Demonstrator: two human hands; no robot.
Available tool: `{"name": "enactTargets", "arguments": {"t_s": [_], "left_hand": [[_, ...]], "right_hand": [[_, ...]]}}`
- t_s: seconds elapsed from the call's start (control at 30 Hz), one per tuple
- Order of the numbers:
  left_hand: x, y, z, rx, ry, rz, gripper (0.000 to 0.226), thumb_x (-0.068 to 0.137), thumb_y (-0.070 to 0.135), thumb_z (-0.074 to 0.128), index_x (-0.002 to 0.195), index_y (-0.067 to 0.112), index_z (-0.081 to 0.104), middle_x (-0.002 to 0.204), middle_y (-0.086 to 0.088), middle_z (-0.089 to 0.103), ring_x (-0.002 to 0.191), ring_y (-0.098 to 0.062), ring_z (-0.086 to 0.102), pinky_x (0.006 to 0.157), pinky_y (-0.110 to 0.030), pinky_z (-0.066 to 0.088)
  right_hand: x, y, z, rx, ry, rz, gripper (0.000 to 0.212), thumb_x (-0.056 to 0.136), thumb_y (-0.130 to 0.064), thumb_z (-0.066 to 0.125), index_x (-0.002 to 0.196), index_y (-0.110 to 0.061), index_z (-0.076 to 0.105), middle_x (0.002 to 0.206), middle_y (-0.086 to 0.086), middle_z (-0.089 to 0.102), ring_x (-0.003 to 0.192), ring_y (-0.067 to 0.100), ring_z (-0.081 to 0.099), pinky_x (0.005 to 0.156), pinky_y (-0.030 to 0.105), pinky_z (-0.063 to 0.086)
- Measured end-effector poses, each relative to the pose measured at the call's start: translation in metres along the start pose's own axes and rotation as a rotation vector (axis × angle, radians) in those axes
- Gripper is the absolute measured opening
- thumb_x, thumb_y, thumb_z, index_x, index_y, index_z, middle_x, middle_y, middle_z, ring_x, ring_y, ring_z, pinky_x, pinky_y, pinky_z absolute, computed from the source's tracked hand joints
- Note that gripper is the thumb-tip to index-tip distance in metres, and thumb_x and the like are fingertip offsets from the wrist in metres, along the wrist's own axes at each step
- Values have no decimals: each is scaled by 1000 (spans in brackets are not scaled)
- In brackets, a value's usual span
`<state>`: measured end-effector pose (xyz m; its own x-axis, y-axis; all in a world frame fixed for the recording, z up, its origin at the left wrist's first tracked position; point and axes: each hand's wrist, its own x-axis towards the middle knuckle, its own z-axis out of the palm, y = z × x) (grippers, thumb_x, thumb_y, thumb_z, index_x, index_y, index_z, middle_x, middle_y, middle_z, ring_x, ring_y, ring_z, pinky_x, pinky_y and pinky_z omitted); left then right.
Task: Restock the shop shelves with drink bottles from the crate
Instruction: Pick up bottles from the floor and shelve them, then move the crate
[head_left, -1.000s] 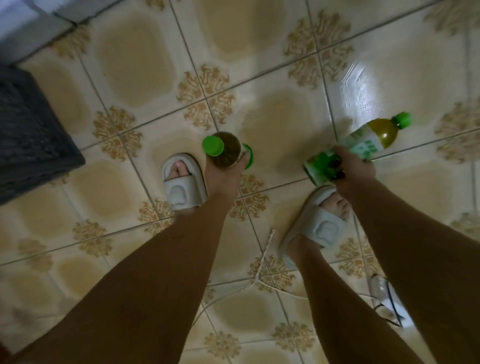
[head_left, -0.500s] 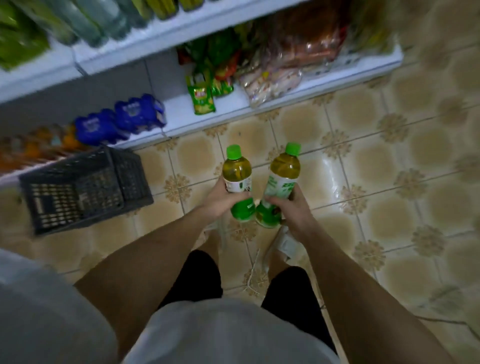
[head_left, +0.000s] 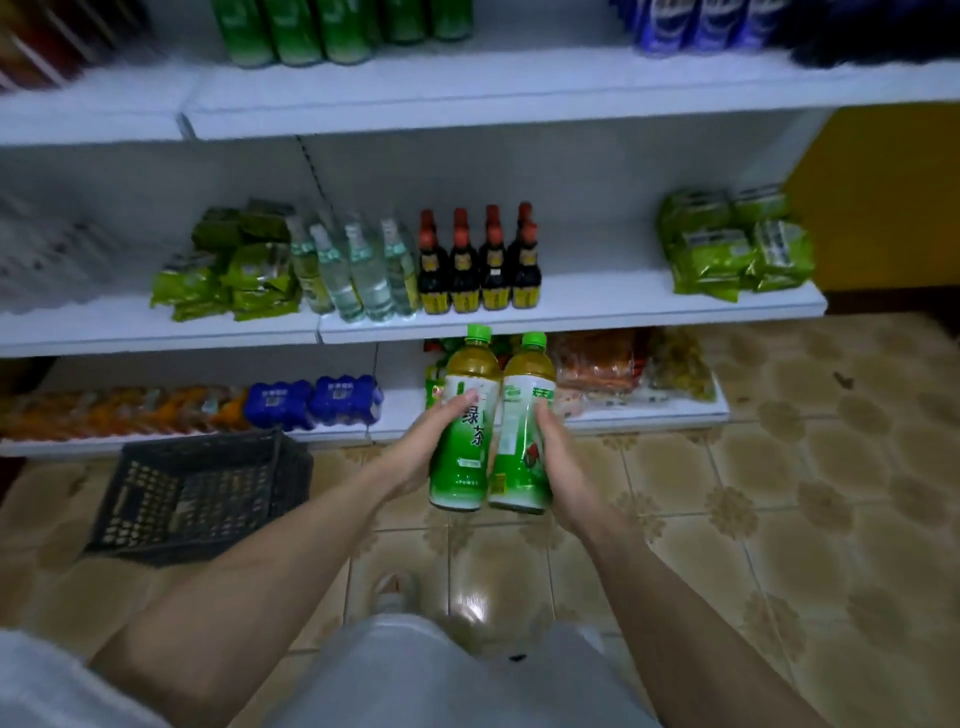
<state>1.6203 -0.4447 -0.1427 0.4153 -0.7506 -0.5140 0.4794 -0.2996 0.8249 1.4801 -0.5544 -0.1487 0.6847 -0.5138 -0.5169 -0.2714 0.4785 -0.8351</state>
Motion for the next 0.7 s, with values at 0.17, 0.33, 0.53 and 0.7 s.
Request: {"name": "enactTargets", "arguments": {"t_s": [0.17, 0.33, 0.53, 0.7], "left_hand": [[-17, 56, 10, -58, -3, 123, 68, 89, 59, 50, 136, 10, 58, 127, -13, 68, 118, -31, 65, 102, -47, 52], [-21, 100, -12, -58, 32, 187, 67, 89, 62, 50, 135, 14, 59, 127, -12, 69, 118, -30, 65, 108, -53, 45], [-28, 143, -57, -77, 17, 257, 51, 96, 52, 48, 125, 13, 64, 118, -12, 73, 108, -27, 70, 95, -45, 55], [-27, 203, -114, 47, 103, 397, 91, 59, 50, 91, 134, 16, 53, 116, -9, 74, 105, -27, 72, 96, -50, 55]], "right_hand": [[1, -55, 18, -87, 50, -127, 52, 89, -65, 47, 121, -25, 56, 123, 7, 64, 116, 25, 62, 105, 54, 47], [3, -98, 48, -152, 12, -243, 34, 104, -45, 44, 128, -22, 47, 119, 5, 64, 111, 23, 64, 98, 53, 52], [22, -123, 101, -112, -23, -350, 33, 103, -44, 45, 128, -23, 46, 120, 6, 66, 106, 21, 68, 84, 41, 59], [38, -168, 162, -112, -57, -483, 44, 95, -46, 53, 131, -23, 46, 121, 6, 66, 103, 18, 71, 79, 38, 60]]}}
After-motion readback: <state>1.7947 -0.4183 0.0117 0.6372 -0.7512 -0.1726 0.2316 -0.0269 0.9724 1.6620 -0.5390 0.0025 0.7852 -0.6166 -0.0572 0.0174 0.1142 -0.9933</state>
